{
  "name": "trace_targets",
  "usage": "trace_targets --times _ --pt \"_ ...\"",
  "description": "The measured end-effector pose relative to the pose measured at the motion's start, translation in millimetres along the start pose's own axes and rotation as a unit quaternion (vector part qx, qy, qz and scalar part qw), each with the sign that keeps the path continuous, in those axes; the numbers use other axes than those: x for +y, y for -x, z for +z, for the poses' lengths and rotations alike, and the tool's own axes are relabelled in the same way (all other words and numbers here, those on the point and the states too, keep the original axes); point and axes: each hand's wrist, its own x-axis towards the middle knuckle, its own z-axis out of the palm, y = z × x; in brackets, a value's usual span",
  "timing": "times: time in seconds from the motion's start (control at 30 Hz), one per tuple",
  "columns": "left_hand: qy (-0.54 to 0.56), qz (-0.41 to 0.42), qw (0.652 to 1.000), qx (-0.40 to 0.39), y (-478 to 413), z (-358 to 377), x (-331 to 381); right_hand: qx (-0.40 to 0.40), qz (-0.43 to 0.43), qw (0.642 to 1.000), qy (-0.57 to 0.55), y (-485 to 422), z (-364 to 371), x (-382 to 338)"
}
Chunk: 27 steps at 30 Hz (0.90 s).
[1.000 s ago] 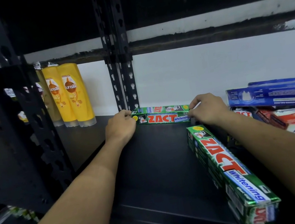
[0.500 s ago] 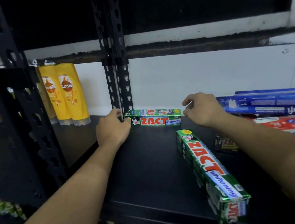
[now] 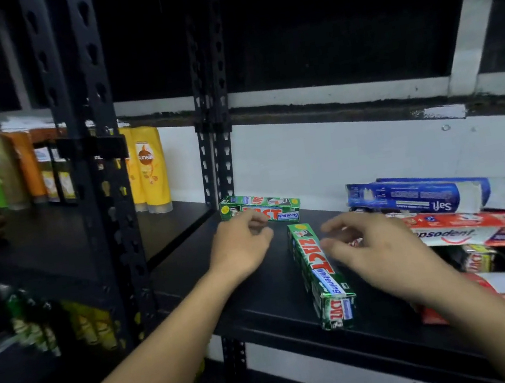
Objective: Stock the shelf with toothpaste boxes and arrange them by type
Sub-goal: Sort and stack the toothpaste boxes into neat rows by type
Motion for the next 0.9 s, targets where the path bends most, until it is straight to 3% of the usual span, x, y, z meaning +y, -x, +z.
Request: trace_targets --times 0.07,0.17,0.27,0.4,0.53,0.77,0.9 --pt "0.013 0.025 1.000 -0.005 25.6 -3.0 15.6 -0.017 0.014 1.000 -0.005 14.7 4.6 -5.4" --pt "0.024 0.049 0.998 -0.017 67.6 -13.1 35.1 0.019 0.033 0.999 -0.027 31.6 16.7 -8.0" --pt "0.082 0.040 0.994 -0.054 101.6 -23.5 50.0 0.042 0.035 0.993 -0.109 41.6 30.5 -8.0" --pt "0.055 0.042 0.995 -0.071 122.6 -29.0 47.5 0.031 0.002 0.991 -0.131 45.6 42.0 5.8" --pt "-0.066 0.083 0.993 -0.044 131.8 -22.0 39.1 -0.006 -0.013 0.992 -0.128 47.2 44.2 20.2" --pt "-0.037 0.053 0.998 -0.016 128.6 -29.3 36.6 -0.031 0.058 0.971 -0.229 40.7 37.9 40.3" --pt "-0.120 0.048 0.989 0.076 116.0 -46.6 15.3 -0.027 0.068 0.965 -0.251 41.6 38.8 43.4"
